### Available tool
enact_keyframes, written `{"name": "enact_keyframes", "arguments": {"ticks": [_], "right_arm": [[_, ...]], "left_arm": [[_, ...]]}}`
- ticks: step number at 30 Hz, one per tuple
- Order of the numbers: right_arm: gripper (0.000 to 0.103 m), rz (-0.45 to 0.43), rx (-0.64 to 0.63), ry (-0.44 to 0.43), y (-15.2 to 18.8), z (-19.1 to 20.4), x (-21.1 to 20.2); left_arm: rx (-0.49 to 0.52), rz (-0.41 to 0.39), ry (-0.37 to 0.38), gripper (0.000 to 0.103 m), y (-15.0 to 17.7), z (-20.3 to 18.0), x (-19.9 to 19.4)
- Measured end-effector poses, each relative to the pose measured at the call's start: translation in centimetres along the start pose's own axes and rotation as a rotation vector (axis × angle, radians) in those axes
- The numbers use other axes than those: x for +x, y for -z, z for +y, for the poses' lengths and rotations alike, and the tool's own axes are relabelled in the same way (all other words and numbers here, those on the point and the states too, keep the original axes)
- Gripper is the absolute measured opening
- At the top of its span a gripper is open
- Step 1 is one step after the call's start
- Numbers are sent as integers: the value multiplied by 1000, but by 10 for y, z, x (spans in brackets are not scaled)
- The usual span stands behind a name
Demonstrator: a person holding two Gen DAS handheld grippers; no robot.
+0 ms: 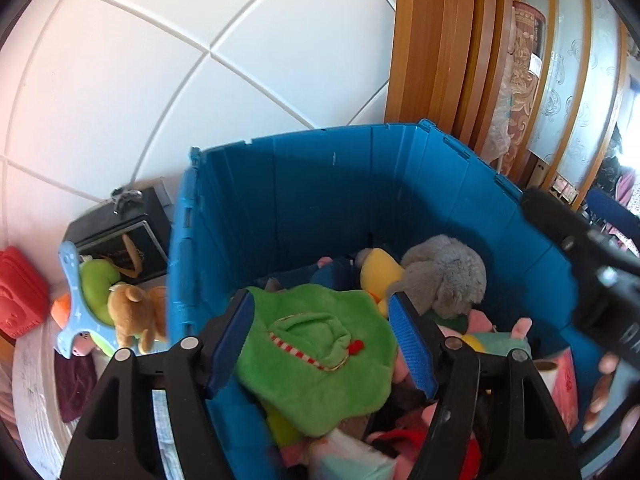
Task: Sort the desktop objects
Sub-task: 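Withdraw both grippers and reach toward the green plush toys on the bed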
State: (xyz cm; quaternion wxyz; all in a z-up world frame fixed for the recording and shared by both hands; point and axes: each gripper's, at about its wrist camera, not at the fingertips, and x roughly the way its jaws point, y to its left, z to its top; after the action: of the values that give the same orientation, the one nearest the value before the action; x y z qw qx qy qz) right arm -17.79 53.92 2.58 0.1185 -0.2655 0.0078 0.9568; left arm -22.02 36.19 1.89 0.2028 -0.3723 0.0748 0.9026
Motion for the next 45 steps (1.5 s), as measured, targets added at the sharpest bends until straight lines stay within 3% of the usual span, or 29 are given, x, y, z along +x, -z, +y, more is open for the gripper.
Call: {"name": "enact_keyframes", "arguments": {"ticks": [5, 8, 11, 17, 24, 29, 35, 42, 45], "right_arm": [[103, -48, 13, -66, -8, 13, -46], [103, -79, -2, -98, -5, 30, -72], [103, -113, -11, -163, -2, 53, -101], [103, -157, -60, -266, 4, 113, -144], [103, -145, -121, -358, 15, 207, -158], [103, -66, -130, -414, 29, 274, -140], [103, 53, -151, -415, 46, 338, -93], [103, 231, -153, -385, 58, 390, 2], [103, 281, -153, -329, 57, 409, 55]], "left_arm": [[-25, -134, -73, 69, 21, 32, -57], [-64, -211, -110, 81, 45, 61, -91], [-79, -266, -195, 82, 73, 89, -114], [-143, -255, -303, 82, 128, 165, -140], [-231, -180, -408, 82, 188, 275, -148], [-307, -113, -450, 82, 224, 354, -139], [-351, -55, -465, 82, 239, 418, -112], [-390, 10, -451, 82, 226, 480, -58], [-402, 40, -444, 82, 207, 509, -20]]}}
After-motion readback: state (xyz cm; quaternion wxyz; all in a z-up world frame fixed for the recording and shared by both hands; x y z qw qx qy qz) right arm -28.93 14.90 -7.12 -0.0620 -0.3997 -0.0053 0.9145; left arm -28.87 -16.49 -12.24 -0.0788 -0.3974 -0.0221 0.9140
